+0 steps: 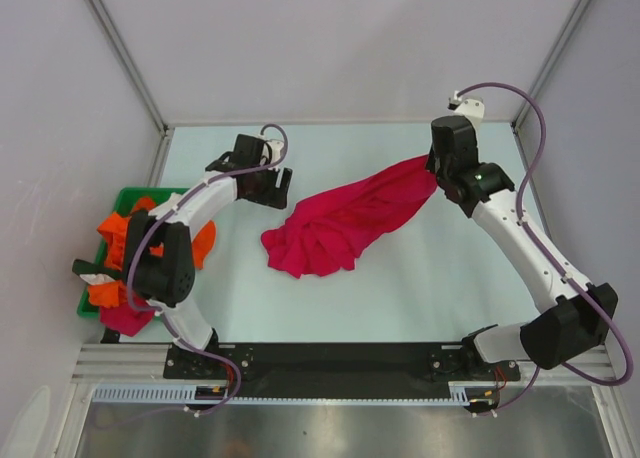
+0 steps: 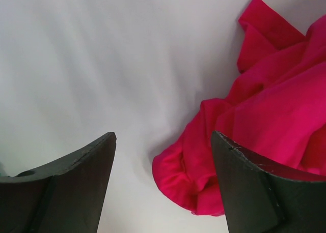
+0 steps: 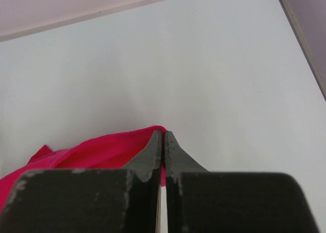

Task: Fold and stack the t-shirts
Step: Flatten out the tshirt

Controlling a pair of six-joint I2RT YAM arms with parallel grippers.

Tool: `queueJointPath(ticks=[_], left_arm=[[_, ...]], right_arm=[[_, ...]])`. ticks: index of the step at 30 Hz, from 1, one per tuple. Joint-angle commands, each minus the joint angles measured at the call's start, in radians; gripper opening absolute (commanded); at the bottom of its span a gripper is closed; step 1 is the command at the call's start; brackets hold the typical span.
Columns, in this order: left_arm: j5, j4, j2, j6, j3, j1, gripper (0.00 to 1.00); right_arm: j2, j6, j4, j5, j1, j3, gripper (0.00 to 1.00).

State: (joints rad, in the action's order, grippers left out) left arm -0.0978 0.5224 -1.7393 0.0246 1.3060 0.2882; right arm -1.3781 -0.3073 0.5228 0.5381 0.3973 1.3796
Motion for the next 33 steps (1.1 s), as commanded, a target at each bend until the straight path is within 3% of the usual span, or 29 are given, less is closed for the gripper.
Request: queueJointPath(ticks=[1,7,15,23,33], left_arm=[[-0.083,0.013,0.112,-0.011,0.010,0.011,0.80],[-0.151,-0.016,0.245,0.052,-0.111,0.048,0.80],[-0.189,-0.022,0.290,0.084,-0.244,0.094,0.76],[-0.100,-0.045,0.238,0.081,-0.254,0.106,0.75],[-0.112,-0.064,0.192,0.038,-0.191,0.106,0.75]], right_arm=[[0.037,0.025,0.003,0.022,-0.006,0.006,0.00],[0.037,0.028,-0.006,0.008,-0.008,-0.001,0.00],[0.054,0.020,-0.004,-0.001,-0.035,-0.030,0.00],[0.103,0.008,0.023,0.035,-0.063,-0.045,0.00],[0.224,-0.050,0.066,0.048,-0.207,-0.085,0.00]])
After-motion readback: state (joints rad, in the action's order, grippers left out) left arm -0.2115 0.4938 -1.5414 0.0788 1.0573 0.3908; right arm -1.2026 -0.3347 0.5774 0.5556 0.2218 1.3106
